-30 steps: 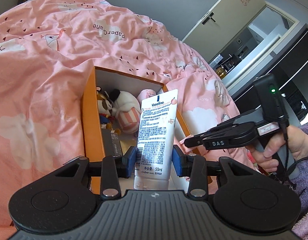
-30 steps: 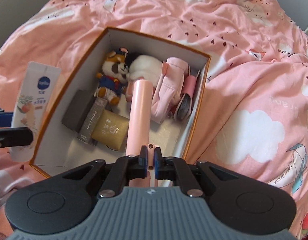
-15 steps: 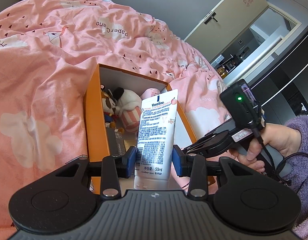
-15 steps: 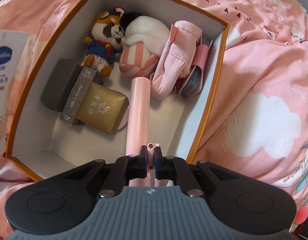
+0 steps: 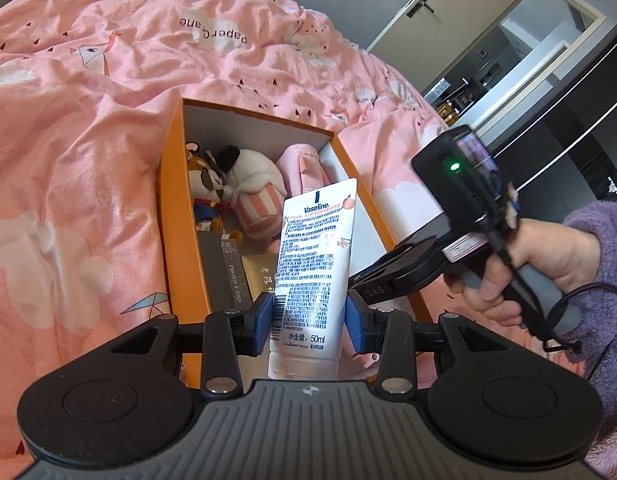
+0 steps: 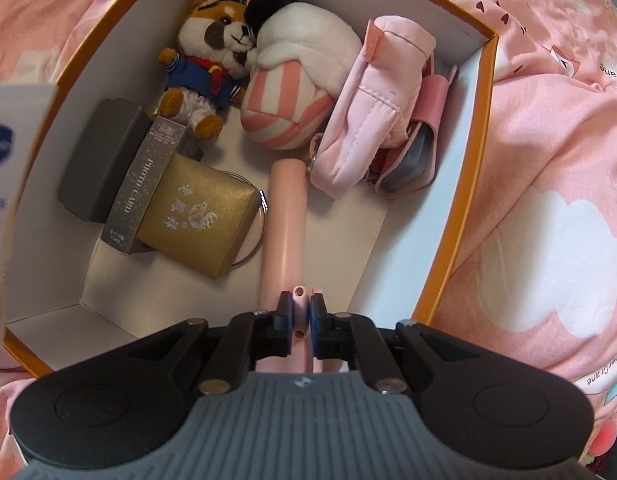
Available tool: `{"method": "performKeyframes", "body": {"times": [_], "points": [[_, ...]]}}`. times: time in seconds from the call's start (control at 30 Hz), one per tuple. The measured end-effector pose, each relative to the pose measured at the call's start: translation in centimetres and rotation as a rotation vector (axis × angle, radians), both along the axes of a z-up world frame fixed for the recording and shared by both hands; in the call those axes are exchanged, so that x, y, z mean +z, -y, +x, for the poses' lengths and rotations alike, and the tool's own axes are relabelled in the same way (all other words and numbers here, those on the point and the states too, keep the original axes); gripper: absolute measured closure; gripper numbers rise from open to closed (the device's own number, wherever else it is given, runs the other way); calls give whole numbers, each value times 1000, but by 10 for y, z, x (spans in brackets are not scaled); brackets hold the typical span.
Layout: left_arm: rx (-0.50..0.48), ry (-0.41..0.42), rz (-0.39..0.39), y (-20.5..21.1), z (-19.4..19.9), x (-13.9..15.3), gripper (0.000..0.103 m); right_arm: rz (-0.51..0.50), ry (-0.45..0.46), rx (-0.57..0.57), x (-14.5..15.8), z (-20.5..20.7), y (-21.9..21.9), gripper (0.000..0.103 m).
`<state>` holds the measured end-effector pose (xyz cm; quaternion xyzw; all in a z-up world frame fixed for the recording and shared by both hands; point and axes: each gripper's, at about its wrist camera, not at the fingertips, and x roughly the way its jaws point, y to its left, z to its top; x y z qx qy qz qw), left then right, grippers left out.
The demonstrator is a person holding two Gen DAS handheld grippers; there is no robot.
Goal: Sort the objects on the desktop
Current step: 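Lower the tube and fan into the shoebox and open both tools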
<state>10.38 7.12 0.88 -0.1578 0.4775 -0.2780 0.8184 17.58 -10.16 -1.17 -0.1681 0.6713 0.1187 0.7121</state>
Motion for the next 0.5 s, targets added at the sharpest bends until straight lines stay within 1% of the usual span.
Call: {"method": "performKeyframes", "body": {"times": [0.07, 0.13, 0.17, 0.3, 0.5], "points": [[-2, -4, 15, 4, -1, -2, 59, 22, 14, 12, 7, -3, 1, 80], [-15, 9, 45, 10, -4, -3, 59, 35, 52, 27, 17, -7, 2, 80], [-22, 20, 72, 14, -6, -4, 59, 62, 68, 26, 24, -9, 4, 80], [-60, 62, 181, 30, -12, -7, 59, 204, 95, -20, 54, -17, 14, 80], [-102, 93, 285, 41, -17, -10, 59, 383, 143, -58, 88, -24, 24, 79]]}}
